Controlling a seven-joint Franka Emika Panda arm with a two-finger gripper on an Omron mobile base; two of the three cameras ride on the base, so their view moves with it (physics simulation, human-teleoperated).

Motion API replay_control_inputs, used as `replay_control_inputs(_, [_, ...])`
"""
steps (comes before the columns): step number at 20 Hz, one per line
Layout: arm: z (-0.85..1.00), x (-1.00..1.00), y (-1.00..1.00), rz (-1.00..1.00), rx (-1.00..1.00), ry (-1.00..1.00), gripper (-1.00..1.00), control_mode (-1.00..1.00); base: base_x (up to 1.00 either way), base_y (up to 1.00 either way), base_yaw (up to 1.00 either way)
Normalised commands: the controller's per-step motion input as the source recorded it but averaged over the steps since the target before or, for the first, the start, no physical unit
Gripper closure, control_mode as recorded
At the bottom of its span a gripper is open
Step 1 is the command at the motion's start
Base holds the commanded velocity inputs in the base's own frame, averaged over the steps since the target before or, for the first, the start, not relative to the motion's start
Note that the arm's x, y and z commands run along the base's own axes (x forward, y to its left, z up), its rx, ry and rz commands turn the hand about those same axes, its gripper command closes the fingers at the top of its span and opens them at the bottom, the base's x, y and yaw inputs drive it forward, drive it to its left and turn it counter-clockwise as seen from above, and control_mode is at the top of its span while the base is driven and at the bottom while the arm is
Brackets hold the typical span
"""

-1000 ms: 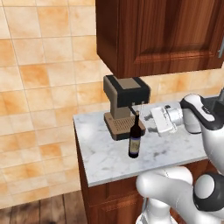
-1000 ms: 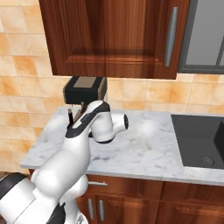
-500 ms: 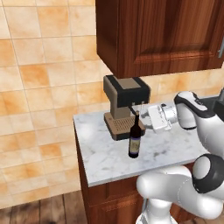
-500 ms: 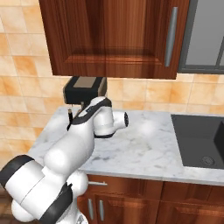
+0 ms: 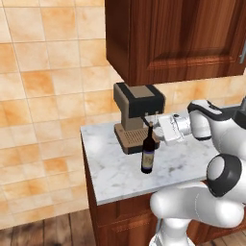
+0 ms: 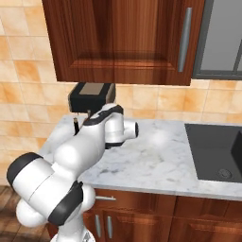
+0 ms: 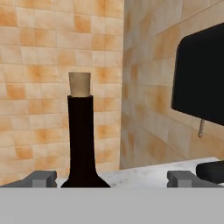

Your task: Place the drinks on the dining counter in a tight cluster.

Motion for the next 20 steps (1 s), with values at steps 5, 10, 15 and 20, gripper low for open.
replay_control_inputs(5, [0.0, -0.13, 0.2, 0.0, 0.01, -0.01, -1.0, -1.0, 0.0, 0.0, 0.0])
replay_control_inputs(10, [0.0, -0.1, 0.14, 0.0, 0.0, 0.0, -1.0, -1.0, 0.0, 0.0, 0.0])
replay_control_inputs(15, [0.0, 0.0, 0.11, 0.0, 0.0, 0.0, -1.0, -1.0, 0.0, 0.0, 0.0])
replay_control_inputs(20, [-0.01, 0.0, 0.12, 0.0, 0.01, 0.0, -1.0, -1.0, 0.0, 0.0, 0.0])
